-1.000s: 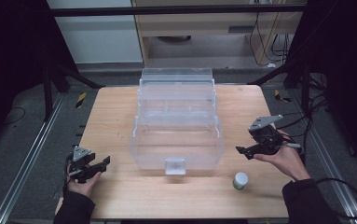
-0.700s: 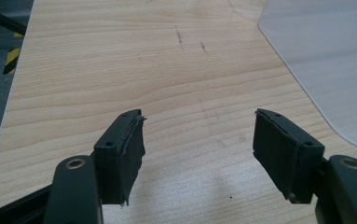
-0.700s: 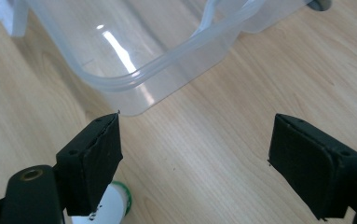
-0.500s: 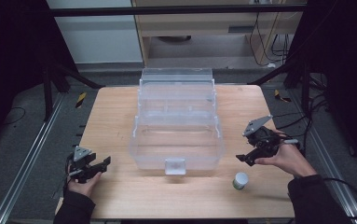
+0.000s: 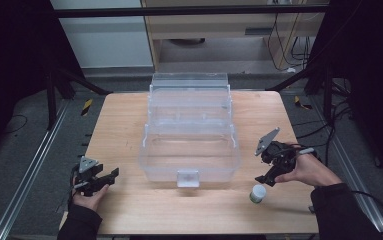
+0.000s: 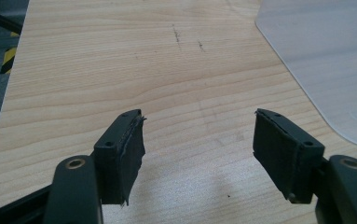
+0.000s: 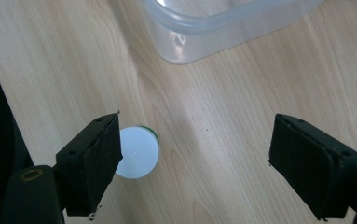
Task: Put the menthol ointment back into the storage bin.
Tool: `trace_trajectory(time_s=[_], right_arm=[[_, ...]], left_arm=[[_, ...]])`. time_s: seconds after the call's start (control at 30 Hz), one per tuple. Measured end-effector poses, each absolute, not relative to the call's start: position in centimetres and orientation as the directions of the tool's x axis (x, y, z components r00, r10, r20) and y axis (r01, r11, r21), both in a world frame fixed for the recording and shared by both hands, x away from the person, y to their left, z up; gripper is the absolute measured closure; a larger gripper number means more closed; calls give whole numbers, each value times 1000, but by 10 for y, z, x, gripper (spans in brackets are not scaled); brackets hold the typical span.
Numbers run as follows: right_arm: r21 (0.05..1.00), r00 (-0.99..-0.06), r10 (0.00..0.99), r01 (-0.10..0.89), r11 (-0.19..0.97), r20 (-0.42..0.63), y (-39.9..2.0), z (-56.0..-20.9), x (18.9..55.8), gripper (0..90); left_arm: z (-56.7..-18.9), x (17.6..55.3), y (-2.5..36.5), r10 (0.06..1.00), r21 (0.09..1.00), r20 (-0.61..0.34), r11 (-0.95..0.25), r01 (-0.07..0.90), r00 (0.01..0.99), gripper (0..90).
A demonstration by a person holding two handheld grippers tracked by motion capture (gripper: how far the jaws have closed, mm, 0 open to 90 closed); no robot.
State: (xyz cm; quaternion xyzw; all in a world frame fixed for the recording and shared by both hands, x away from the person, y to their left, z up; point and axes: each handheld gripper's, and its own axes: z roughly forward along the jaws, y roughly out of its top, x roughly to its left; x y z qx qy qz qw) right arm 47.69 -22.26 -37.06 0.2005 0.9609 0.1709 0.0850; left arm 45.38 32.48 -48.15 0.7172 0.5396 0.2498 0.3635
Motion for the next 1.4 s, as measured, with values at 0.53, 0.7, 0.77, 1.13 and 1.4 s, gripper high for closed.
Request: trace_trajectory(time_s=[0.53, 0.7, 0.77, 1.13, 1.4], right_arm=[[277, -951, 306, 284, 918, -41, -218, -386, 467, 196], [260, -962, 271, 253, 932, -35, -217, -389, 465, 220], [249, -966, 257, 240, 938, -37, -216, -391, 464, 232], [222, -976, 215, 202, 954, -34, -212, -399, 459, 302], [204, -982, 188, 177, 963, -37, -211, -408, 456, 325]], left_arm=[[-482, 454, 323, 955, 789, -28, -161, 592, 297, 329], [-482, 454, 323, 954, 789, -26, -163, 592, 297, 329], [-482, 454, 323, 954, 789, -26, -163, 592, 297, 330], [-482, 454, 323, 954, 788, -26, -164, 593, 298, 331], [-482, 454, 323, 953, 786, -23, -170, 595, 302, 331]])
